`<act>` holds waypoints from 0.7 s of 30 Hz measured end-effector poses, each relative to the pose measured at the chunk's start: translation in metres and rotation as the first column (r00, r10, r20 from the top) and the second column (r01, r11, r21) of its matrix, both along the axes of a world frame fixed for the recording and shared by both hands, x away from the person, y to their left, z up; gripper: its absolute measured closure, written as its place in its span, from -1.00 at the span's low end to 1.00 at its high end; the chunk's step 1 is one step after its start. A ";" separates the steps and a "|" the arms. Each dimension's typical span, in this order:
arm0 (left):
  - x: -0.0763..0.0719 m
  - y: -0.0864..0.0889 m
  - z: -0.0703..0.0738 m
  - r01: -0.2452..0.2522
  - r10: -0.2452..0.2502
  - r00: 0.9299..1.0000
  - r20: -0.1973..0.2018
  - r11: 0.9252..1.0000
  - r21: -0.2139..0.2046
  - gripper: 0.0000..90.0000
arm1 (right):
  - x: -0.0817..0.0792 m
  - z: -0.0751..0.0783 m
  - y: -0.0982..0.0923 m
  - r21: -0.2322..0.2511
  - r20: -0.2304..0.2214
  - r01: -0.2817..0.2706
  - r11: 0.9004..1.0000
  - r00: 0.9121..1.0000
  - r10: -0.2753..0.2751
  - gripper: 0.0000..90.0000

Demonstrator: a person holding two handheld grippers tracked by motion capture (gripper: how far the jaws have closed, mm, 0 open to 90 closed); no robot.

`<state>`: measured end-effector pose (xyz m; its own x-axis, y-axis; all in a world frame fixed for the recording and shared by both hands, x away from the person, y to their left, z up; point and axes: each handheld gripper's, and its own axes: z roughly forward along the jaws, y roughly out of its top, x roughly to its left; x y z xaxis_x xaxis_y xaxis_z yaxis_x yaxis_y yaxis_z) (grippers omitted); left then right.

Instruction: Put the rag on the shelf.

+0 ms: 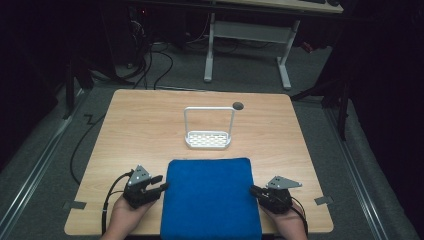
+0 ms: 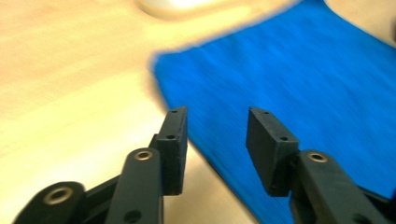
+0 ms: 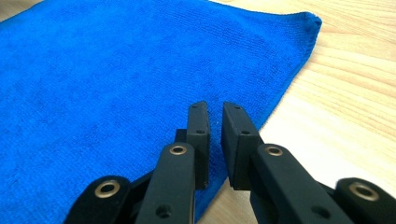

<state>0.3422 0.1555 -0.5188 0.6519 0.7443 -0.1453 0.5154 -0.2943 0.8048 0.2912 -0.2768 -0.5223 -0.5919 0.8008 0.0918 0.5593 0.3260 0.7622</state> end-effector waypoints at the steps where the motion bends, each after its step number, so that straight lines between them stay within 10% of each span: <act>1: 0.006 -0.002 0.000 -0.016 0.016 1.000 0.001 1.000 0.011 0.30 | 0.000 0.000 0.000 0.005 0.004 0.003 1.000 1.000 -0.003 0.80; 10: 0.052 -0.026 -0.008 -0.083 0.085 0.996 -0.036 0.995 0.062 0.39 | 0.005 -0.001 -0.005 0.042 0.007 0.019 0.999 1.000 -0.019 0.71; 21: 0.059 -0.034 -0.016 -0.072 0.075 0.997 -0.034 0.994 0.083 0.84 | 0.017 0.002 0.003 0.015 0.078 0.083 0.996 0.993 -0.084 0.24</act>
